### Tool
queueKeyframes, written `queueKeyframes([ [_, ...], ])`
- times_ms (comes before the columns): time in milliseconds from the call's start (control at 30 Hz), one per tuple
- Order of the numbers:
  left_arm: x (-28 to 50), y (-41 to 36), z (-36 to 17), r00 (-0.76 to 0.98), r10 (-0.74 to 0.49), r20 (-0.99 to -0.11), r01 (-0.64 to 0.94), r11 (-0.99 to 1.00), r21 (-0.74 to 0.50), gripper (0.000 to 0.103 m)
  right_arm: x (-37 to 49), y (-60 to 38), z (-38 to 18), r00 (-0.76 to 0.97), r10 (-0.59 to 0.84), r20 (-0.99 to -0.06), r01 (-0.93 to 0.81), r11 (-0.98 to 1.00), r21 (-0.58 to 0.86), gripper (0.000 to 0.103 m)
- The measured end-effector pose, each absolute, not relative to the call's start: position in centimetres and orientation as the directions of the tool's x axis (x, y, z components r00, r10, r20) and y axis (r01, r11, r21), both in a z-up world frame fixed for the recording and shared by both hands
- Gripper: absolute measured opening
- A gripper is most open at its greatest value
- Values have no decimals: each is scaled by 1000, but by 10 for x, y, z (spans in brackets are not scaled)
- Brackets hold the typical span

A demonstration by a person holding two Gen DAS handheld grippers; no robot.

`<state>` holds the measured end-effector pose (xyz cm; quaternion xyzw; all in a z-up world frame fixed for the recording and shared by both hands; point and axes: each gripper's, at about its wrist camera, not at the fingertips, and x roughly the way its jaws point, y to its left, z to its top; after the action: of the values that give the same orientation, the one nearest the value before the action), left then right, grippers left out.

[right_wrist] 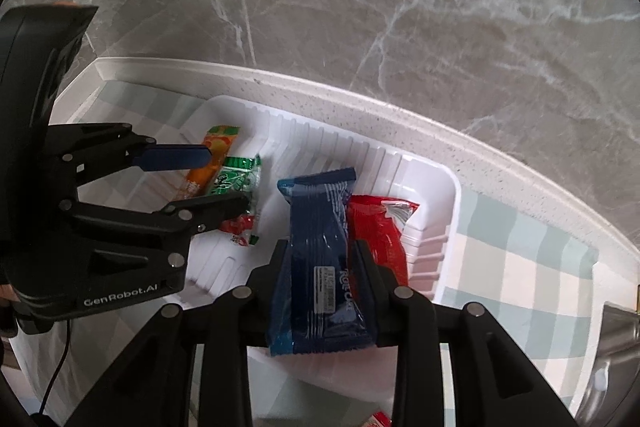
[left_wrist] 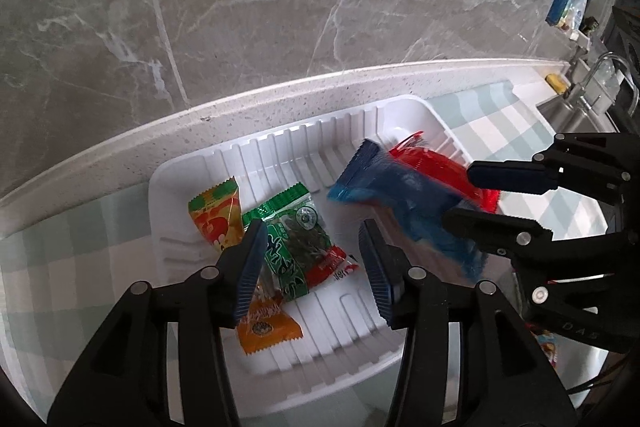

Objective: Organize snacks
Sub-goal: 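Move both tools back over the remaining snacks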

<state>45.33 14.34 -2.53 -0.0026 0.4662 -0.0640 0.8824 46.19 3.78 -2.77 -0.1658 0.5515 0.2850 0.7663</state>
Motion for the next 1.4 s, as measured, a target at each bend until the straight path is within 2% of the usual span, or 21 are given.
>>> queueKeyframes([
  [567, 354, 126, 13, 593, -158, -790, 130, 987, -99, 48, 404, 4, 39, 356, 225, -907, -610, 791, -44, 39],
  [1067, 268, 86, 20, 563, -190, -805, 177, 978, -107, 49, 338, -38, 82, 419, 209, -884, -581, 809, -84, 40],
  [1400, 216, 70, 13, 534, -180, -826, 160, 981, -110, 49, 295, -65, 89, 401, 216, -890, -582, 811, -65, 41],
])
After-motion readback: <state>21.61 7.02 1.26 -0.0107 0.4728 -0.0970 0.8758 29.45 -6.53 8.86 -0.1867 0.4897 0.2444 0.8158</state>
